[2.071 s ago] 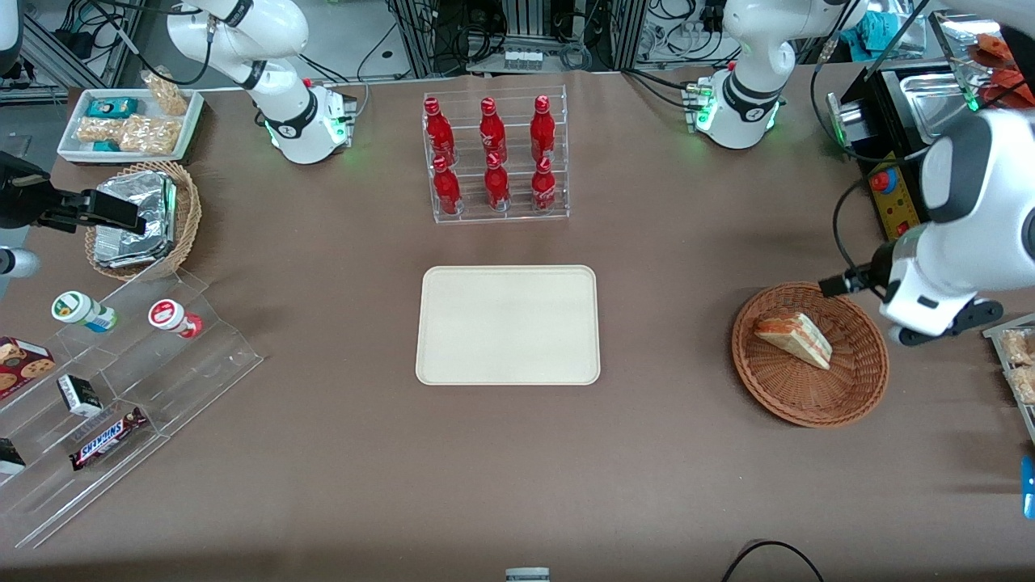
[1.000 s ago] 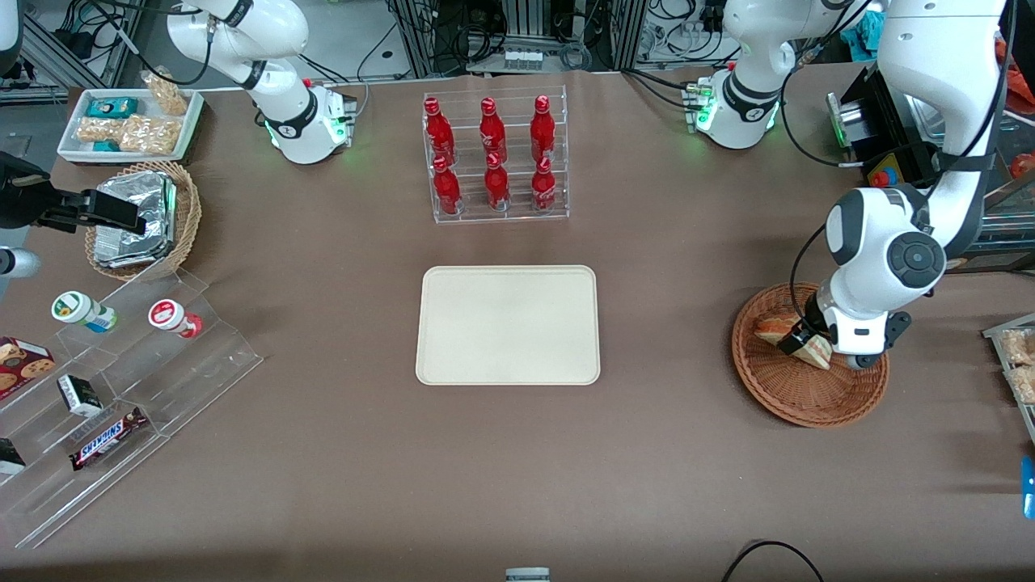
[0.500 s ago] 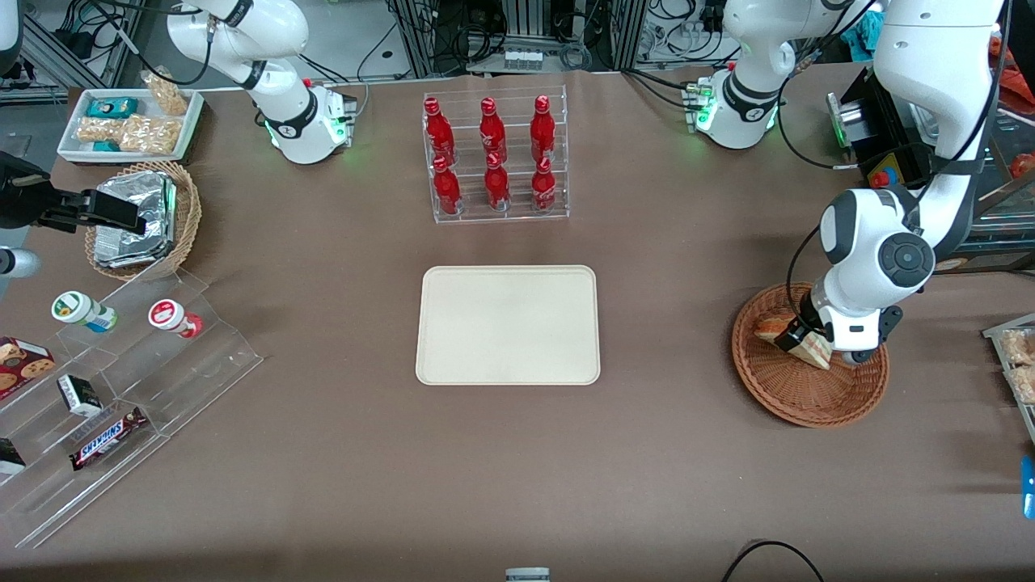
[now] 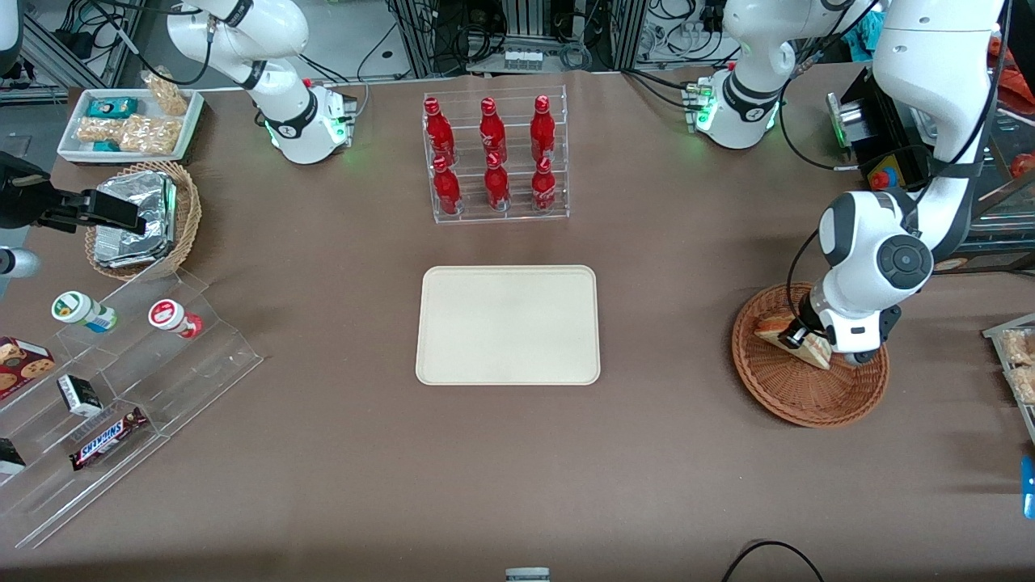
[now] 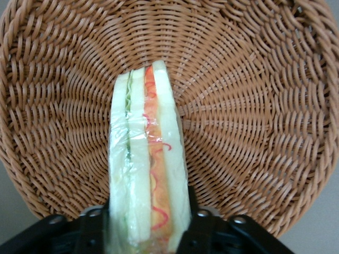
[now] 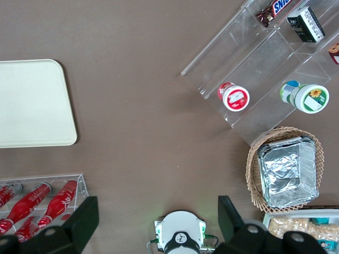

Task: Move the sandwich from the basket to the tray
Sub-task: 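Lower the open left gripper around the wrapped sandwich and close it, then lift the sandwich and carry it over the cream tray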

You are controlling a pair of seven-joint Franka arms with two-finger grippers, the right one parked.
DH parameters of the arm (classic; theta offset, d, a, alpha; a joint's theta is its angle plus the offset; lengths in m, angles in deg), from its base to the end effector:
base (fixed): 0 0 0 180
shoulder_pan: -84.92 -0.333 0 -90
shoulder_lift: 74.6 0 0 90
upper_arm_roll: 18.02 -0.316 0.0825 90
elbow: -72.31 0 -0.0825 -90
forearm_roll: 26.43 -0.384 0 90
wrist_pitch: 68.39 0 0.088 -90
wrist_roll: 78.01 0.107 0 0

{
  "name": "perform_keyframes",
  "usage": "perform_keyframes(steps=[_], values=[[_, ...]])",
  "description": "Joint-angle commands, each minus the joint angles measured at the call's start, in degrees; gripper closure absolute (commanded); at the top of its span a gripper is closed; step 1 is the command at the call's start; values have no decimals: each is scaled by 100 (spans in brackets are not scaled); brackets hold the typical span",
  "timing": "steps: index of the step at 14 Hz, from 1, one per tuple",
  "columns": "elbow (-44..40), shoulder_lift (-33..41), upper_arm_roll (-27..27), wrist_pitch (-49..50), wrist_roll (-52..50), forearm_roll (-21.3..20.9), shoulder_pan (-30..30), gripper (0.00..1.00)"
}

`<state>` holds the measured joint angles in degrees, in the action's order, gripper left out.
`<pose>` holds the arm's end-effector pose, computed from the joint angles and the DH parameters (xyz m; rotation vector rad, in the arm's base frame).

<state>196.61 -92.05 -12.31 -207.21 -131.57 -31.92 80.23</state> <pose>0.5585 -0.0095 0.2487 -2.8180 -1.2705 0.0446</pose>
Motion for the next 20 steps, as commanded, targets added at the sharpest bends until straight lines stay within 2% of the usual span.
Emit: perform_keyframes(steps=[1,5,7,15,18,20], values=[[-115,14,0,-30,-145,-66,21,86],[-370,92,53,118,-111,-84,91,89],[-379,250,141,189,-101,-84,440,89],[-633,261,150,339,-313,-75,3015,87],[-1308,-467,159,260,-347,-22,3912,76],[-1836,-924,159,303,-383,-5,4299,76]])
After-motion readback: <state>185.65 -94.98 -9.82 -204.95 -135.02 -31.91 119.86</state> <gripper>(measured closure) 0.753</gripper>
